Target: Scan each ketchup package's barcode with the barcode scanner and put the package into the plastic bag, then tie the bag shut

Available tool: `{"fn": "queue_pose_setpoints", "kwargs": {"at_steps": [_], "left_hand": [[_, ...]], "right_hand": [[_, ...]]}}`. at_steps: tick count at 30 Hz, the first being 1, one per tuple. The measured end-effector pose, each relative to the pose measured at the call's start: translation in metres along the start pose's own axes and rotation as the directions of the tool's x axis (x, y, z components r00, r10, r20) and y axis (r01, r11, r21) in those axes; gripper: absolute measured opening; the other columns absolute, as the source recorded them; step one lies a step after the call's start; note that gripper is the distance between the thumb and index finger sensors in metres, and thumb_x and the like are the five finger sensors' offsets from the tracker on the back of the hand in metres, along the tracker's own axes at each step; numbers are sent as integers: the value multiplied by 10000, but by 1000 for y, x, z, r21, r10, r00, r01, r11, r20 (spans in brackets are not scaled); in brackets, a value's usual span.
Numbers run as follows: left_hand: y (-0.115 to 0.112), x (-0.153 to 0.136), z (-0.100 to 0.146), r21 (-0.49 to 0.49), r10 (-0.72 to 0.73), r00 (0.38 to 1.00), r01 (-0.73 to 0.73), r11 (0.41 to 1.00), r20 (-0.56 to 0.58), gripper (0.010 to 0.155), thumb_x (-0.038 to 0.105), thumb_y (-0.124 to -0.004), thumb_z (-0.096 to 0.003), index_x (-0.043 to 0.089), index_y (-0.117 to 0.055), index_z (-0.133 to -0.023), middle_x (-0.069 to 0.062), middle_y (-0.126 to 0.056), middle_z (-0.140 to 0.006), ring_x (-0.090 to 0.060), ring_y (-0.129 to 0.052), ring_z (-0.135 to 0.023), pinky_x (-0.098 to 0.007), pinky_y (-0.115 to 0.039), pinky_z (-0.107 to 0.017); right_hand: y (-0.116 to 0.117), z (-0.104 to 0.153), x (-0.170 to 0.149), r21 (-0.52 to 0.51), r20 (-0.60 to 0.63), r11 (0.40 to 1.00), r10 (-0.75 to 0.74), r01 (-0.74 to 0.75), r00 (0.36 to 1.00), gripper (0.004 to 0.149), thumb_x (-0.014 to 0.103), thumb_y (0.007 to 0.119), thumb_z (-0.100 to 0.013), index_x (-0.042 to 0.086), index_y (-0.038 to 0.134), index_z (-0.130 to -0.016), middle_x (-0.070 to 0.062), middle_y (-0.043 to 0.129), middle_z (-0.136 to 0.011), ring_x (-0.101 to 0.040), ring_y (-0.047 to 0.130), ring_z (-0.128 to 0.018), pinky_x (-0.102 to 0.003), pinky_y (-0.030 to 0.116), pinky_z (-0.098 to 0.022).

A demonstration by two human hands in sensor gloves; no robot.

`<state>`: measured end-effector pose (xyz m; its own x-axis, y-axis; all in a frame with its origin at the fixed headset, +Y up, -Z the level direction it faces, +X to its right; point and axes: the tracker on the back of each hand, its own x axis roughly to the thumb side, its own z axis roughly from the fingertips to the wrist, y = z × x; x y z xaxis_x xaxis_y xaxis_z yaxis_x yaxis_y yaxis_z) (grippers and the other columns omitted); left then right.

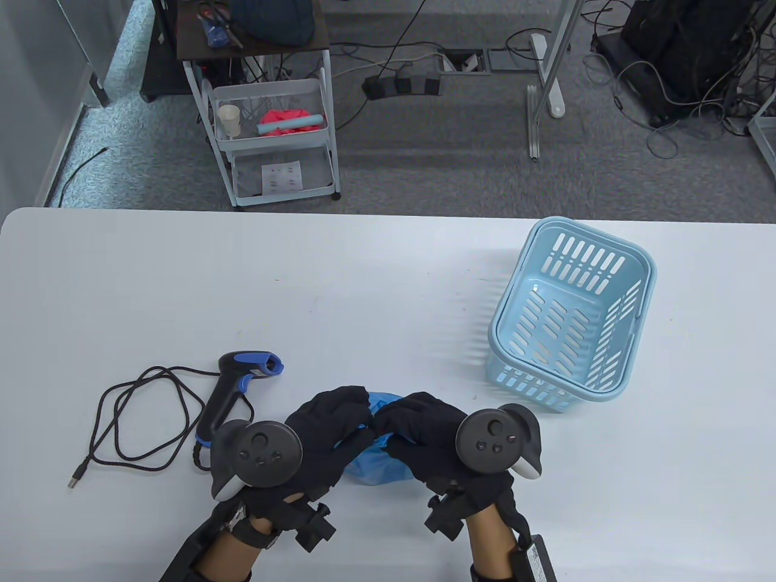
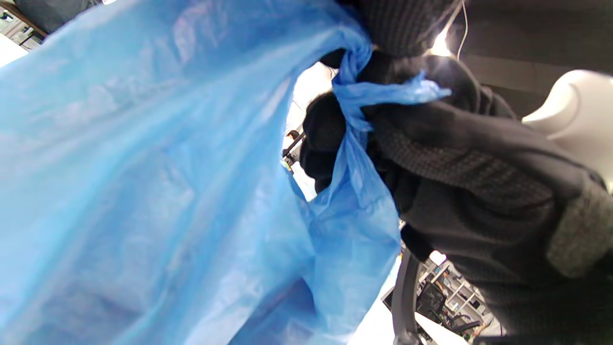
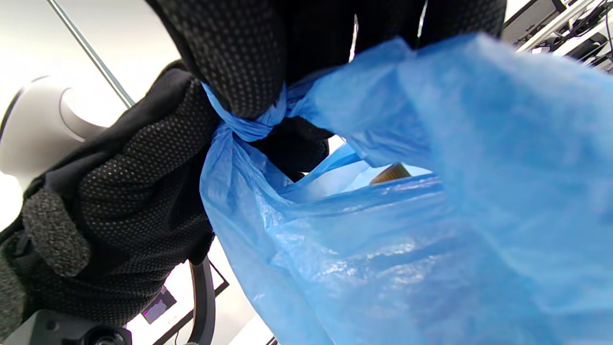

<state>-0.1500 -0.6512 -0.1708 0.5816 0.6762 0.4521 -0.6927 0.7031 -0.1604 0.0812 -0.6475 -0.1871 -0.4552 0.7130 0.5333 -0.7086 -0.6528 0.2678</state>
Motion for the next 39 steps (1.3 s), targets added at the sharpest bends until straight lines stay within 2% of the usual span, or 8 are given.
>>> {"fn": "queue_pose_setpoints", "kwargs": {"at_steps": [10,15,27,39], "left_hand": [[8,-15,0,38,-84,994,87,995,-76,429,445,-692,-534,143,-786,-823,-31,-705,-1047,-378,-809,-938,-582,-640,-729],[7,-23,-1,33,-147,981,152,988,-123,427,461,-704,-528,123,-805,-770,-17,-734,-1023,-370,-837,-914,-576,-657,-720],[5,-45,-4,-3,-244,946,249,968,-213,418,465,-734,-510,104,-833,-696,-2,-787,-981,-356,-886,-870,-559,-688,-702],[4,-61,-5,-27,-256,929,259,966,-268,417,463,-728,-512,108,-832,-705,-4,-783,-987,-356,-883,-876,-558,-684,-705]], "right_hand": [[-15,8,-17,-65,-66,998,-6,2,998,338,233,838,-511,161,842,-842,-133,877,-873,-429,782,-824,-618,618,-658],[-22,13,-23,-73,-140,992,93,-104,986,349,277,809,-520,131,854,-834,-139,900,-825,-420,805,-792,-607,639,-642],[-36,24,-51,20,-285,996,85,-83,955,336,267,811,-523,115,869,-816,-144,909,-802,-416,811,-781,-602,644,-637],[-38,30,-67,13,-322,999,53,-51,945,333,266,814,-520,120,873,-814,-136,911,-801,-410,810,-785,-597,645,-638]]}}
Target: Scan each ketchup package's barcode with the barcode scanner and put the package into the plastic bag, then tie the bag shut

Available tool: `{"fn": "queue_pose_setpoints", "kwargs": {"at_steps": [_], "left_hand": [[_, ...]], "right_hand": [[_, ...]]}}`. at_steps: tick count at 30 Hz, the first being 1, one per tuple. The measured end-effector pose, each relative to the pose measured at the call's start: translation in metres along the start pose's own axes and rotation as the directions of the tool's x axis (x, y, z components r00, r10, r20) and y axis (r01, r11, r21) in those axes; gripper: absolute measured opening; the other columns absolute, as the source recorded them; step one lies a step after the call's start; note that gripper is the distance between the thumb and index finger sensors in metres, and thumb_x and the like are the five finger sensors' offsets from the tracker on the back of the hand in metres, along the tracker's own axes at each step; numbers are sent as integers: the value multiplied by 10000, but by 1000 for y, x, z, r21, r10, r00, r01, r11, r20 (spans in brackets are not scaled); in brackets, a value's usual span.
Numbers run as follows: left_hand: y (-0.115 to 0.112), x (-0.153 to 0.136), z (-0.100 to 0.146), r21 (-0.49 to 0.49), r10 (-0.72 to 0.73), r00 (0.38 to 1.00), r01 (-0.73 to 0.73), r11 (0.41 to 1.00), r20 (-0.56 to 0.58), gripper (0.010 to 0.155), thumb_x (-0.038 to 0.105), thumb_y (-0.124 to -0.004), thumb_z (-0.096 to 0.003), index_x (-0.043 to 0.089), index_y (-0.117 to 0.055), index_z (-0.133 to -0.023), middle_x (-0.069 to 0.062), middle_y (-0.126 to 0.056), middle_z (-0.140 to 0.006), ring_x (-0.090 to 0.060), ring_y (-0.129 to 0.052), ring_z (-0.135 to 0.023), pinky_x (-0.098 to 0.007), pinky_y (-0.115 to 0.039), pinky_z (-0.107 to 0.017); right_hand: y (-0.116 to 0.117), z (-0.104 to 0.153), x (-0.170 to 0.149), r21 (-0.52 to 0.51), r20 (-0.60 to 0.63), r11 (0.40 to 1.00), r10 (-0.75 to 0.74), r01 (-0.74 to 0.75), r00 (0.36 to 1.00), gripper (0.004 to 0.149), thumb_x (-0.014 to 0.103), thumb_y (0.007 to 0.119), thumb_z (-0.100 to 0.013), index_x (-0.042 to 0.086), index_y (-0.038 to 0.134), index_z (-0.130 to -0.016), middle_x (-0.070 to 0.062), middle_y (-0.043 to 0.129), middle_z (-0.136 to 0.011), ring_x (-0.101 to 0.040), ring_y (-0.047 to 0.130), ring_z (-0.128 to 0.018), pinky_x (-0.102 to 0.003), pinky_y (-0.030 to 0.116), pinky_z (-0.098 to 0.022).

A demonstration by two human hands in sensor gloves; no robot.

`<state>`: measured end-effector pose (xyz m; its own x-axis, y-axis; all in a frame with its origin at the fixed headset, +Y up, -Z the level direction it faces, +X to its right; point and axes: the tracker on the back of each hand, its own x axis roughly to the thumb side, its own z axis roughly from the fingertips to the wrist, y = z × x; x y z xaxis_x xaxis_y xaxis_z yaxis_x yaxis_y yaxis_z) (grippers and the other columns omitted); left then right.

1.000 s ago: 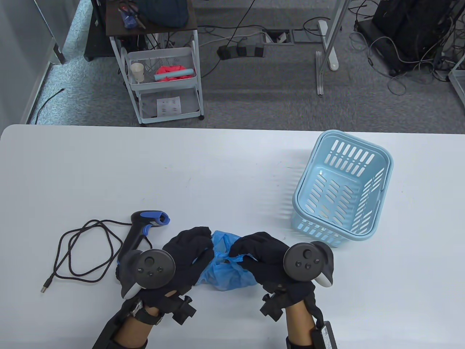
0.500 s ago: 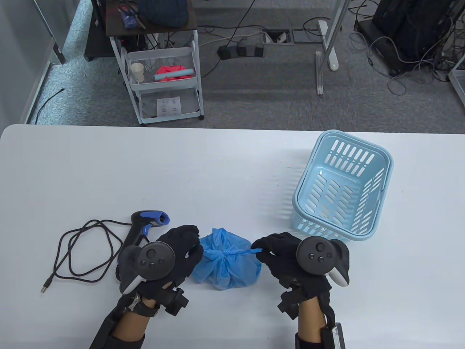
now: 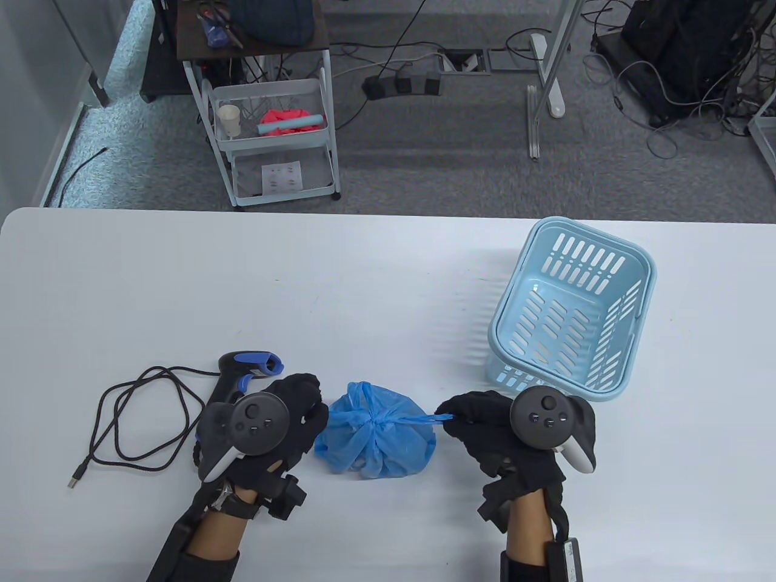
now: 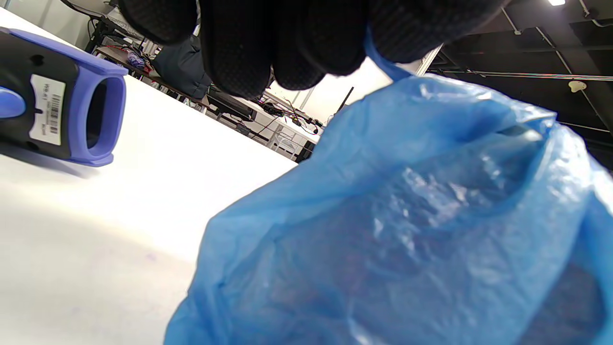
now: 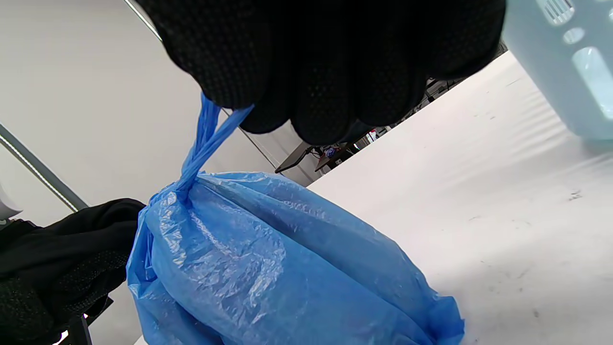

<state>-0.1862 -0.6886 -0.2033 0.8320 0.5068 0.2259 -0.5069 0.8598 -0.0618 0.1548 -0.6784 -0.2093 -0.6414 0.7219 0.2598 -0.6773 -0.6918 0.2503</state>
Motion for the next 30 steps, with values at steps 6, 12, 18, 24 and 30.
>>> {"fn": "queue_pose_setpoints", "kwargs": {"at_steps": [6,12,18,24,30], "left_hand": [[1,0,0,4,-5,1000,5,1000,2,418,462,-723,-516,112,-831,-719,-3,-775,-995,-354,-874,-888,-559,-680,-707],[2,2,2,10,-23,1000,23,1000,17,419,458,-719,-517,116,-829,-733,-6,-766,-1006,-355,-859,-907,-563,-677,-709],[-1,6,4,21,-52,998,52,998,34,432,484,-718,-515,147,-829,-760,-15,-760,-1010,-363,-851,-911,-566,-671,-713],[6,5,14,58,-171,984,168,984,50,548,537,-729,-493,191,-758,-917,-43,-686,-1073,-388,-785,-970,-585,-624,-741],[6,1,27,58,-400,916,397,916,45,713,602,-740,-465,200,-648,-1046,-82,-552,-1151,-417,-649,-1068,-635,-524,-775]], "right_hand": [[0,0,-7,1,-14,1000,-23,23,1000,334,270,817,-518,122,873,-813,-132,912,-802,-410,811,-786,-597,646,-637],[2,-1,-14,14,-37,999,-45,46,998,334,271,816,-520,127,872,-815,-132,910,-807,-411,810,-791,-600,645,-637],[0,1,-17,14,-70,998,-62,63,996,334,264,813,-527,122,868,-825,-144,904,-816,-424,808,-789,-611,638,-637],[1,0,-19,30,-82,997,-65,68,995,338,269,812,-531,129,861,-835,-146,900,-826,-429,805,-795,-612,635,-640],[3,-1,-20,44,-88,996,-69,73,994,343,275,811,-534,131,853,-842,-146,896,-830,-431,804,-796,-612,633,-641]]}}
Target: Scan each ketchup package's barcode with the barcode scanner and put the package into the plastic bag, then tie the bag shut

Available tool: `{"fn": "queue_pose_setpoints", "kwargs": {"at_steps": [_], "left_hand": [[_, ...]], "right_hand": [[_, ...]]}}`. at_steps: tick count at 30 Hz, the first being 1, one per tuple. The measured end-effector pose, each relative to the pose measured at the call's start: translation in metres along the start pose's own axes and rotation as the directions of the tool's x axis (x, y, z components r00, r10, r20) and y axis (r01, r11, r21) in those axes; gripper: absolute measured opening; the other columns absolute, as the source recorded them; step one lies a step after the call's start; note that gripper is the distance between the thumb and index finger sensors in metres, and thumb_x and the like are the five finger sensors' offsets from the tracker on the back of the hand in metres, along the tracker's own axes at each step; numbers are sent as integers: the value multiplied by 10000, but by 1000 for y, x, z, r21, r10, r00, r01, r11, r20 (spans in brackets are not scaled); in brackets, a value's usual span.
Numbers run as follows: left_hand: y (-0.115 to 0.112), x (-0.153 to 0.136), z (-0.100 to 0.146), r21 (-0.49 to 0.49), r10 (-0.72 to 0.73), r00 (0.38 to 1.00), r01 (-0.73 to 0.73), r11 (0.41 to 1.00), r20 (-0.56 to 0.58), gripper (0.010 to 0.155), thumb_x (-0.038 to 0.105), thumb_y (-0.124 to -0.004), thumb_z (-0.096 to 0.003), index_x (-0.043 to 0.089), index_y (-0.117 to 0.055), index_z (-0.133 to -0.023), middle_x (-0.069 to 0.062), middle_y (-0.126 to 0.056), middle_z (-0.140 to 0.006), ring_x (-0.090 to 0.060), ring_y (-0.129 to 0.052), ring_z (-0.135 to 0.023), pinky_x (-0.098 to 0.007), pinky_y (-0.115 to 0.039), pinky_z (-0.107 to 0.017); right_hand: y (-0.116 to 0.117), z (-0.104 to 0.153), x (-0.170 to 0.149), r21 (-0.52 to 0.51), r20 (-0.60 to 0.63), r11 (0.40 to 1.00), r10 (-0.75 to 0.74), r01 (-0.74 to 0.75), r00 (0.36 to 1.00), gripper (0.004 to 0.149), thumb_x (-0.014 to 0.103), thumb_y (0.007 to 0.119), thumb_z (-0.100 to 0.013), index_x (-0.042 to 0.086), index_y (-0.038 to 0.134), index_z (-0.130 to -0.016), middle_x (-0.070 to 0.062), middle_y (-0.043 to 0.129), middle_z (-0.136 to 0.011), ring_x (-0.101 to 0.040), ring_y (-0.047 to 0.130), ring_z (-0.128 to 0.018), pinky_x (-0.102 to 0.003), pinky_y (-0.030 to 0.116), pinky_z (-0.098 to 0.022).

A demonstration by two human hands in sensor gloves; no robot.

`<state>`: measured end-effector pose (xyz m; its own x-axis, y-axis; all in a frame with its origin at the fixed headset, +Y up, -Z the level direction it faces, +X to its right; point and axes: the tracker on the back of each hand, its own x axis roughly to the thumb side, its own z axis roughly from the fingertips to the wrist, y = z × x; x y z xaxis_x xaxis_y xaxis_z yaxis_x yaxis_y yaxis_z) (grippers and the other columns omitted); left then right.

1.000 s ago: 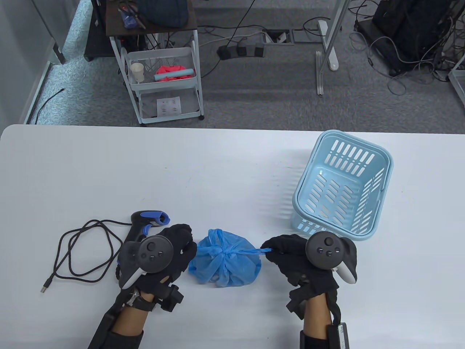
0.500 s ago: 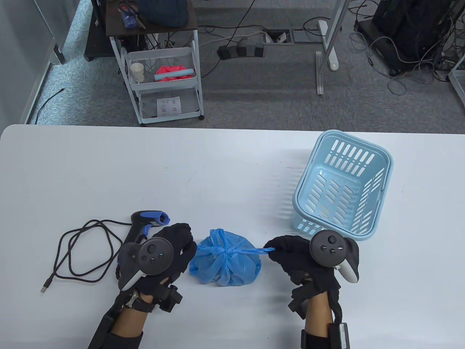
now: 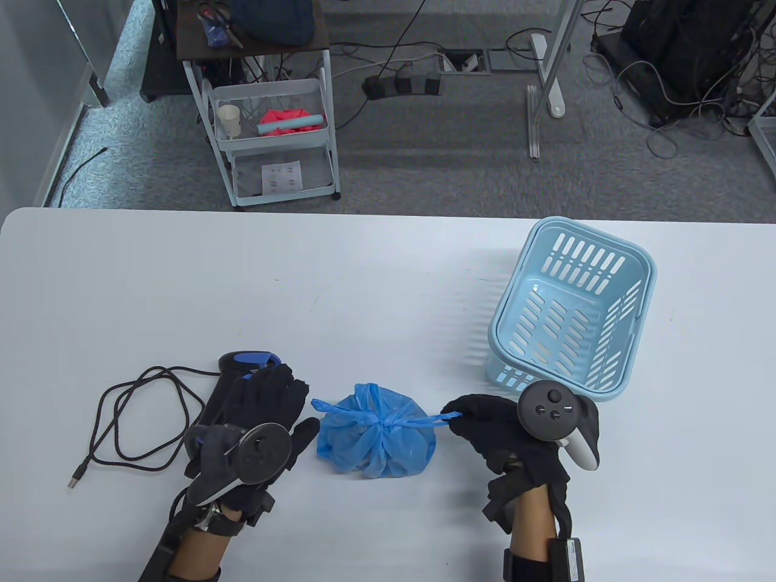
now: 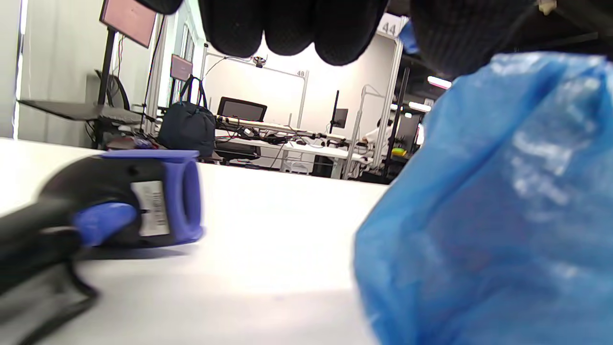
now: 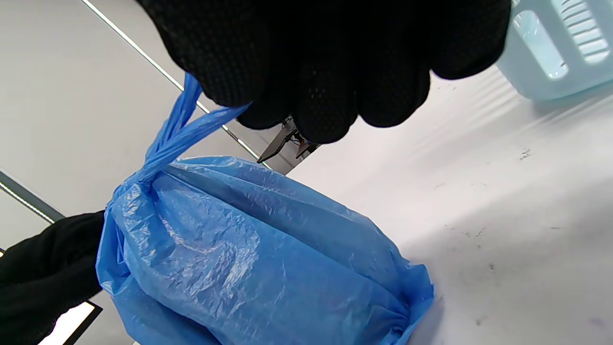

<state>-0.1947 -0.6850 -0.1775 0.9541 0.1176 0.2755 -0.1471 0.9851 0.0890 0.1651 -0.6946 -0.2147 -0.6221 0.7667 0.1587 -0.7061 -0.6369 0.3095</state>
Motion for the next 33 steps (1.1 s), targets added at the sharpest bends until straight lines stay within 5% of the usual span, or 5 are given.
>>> {"fn": "queue_pose_setpoints", "kwargs": {"at_steps": [12,20,25,33], "left_hand": [[-49,-17,9,-252,-71,997,62,966,-25,903,727,-633,-463,288,-307,-1182,-119,-182,-1220,-450,-222,-1167,-712,-222,-772],[-52,-20,9,-256,-78,996,65,964,-41,909,735,-621,-464,312,-248,-1176,-113,-135,-1213,-451,-179,-1160,-712,-200,-766],[-54,-22,9,-268,-84,995,67,961,-50,913,738,-619,-463,315,-235,-1176,-108,-121,-1212,-447,-165,-1160,-713,-175,-760],[-56,-23,9,-286,-87,995,69,956,-52,917,743,-609,-466,331,-184,-1167,-99,-47,-1194,-445,-74,-1143,-713,-87,-725]], "right_hand": [[8,6,2,2,-22,997,73,-73,997,429,303,792,-542,130,775,-933,-180,822,-927,-456,763,-836,-626,607,-655],[2,28,-2,-91,-40,976,196,-199,980,519,277,790,-539,132,666,-1021,-200,703,-1033,-485,672,-909,-651,527,-697],[8,43,-4,-208,-73,890,400,-407,913,611,361,802,-520,143,609,-1057,-210,640,-1071,-498,602,-952,-670,462,-719],[44,40,-14,5,-142,799,595,-601,791,875,636,667,-512,222,252,-1163,-245,218,-1198,-518,166,-1082,-737,154,-720]]}}
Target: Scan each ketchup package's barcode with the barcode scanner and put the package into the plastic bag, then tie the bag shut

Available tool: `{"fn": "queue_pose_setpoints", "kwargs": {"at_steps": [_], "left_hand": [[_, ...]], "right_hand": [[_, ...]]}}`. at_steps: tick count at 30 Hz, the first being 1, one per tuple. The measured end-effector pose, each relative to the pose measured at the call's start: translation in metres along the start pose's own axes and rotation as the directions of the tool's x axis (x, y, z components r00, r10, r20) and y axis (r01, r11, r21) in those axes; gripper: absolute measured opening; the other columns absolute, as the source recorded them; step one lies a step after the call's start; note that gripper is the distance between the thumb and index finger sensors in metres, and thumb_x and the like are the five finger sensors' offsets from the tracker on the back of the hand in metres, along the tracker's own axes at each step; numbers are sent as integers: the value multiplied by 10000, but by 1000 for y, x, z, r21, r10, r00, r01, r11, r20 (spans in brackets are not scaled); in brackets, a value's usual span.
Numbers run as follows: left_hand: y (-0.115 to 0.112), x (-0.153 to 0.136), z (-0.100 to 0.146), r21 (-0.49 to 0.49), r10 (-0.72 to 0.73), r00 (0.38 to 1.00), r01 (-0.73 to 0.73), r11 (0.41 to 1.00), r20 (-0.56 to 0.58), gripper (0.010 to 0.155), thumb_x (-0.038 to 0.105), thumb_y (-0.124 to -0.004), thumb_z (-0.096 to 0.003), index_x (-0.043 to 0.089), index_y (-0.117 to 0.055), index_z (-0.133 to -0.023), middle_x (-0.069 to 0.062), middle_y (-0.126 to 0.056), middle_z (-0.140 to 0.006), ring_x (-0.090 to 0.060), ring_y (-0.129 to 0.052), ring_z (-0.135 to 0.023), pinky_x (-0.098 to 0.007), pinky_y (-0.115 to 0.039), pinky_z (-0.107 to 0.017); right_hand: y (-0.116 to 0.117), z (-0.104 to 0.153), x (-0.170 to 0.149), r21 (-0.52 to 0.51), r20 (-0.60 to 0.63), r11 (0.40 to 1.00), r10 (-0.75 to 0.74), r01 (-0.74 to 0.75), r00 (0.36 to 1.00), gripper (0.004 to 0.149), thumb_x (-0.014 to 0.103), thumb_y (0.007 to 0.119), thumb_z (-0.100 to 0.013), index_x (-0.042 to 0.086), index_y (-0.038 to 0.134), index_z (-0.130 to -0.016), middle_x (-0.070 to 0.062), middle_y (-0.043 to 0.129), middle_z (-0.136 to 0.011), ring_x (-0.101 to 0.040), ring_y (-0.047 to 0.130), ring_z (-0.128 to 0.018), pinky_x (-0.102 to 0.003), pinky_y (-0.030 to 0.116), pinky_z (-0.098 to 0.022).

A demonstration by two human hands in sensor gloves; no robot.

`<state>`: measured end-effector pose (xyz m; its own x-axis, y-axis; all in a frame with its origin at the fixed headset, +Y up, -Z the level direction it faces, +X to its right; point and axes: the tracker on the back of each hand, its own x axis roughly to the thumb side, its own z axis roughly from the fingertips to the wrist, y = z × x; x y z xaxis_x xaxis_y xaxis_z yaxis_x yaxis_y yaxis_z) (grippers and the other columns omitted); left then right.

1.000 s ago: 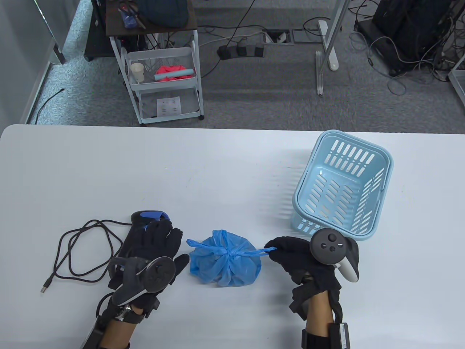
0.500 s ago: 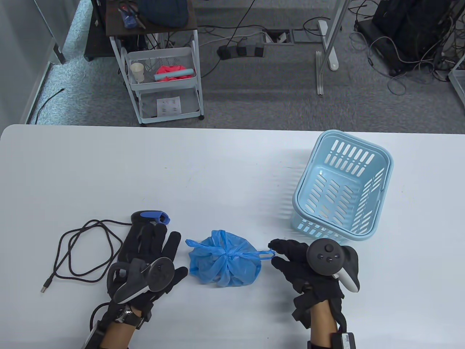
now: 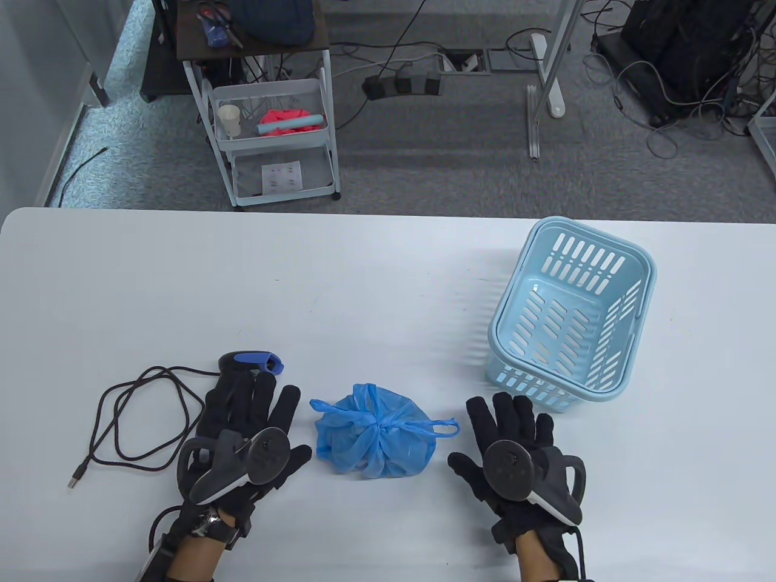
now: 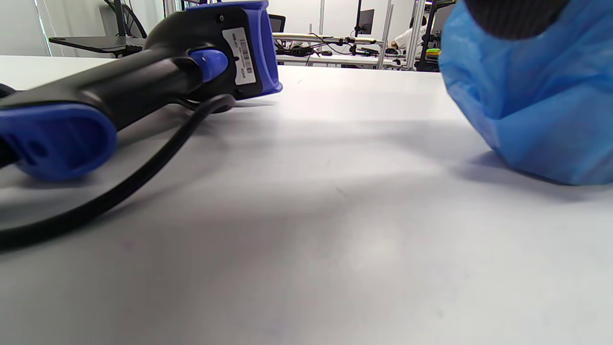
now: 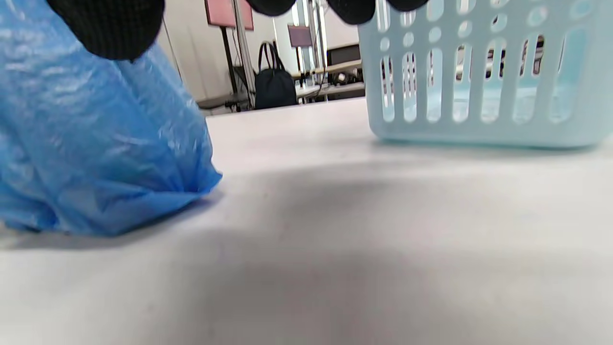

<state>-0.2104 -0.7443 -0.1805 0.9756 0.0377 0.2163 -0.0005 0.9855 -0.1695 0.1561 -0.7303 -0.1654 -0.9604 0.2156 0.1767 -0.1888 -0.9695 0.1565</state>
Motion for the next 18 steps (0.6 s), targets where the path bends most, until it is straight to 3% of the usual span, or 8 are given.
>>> {"fn": "queue_pose_setpoints", "kwargs": {"at_steps": [6,18], "left_hand": [[-1,2,0,-17,-8,1000,8,1000,5,917,743,-609,-466,331,-185,-1167,-101,-43,-1193,-446,-71,-1141,-713,-82,-722],[-2,3,0,-19,-14,1000,15,1000,7,914,739,-613,-467,325,-200,-1169,-103,-54,-1194,-448,-80,-1141,-710,-85,-724]], "right_hand": [[11,-3,2,95,-2,995,31,-31,1000,929,687,629,-507,232,135,-1149,-230,50,-1186,-495,11,-1065,-735,43,-685],[13,-2,1,108,-13,994,27,-26,1000,936,678,640,-505,222,134,-1147,-230,34,-1178,-487,-13,-1055,-727,17,-675]]}}
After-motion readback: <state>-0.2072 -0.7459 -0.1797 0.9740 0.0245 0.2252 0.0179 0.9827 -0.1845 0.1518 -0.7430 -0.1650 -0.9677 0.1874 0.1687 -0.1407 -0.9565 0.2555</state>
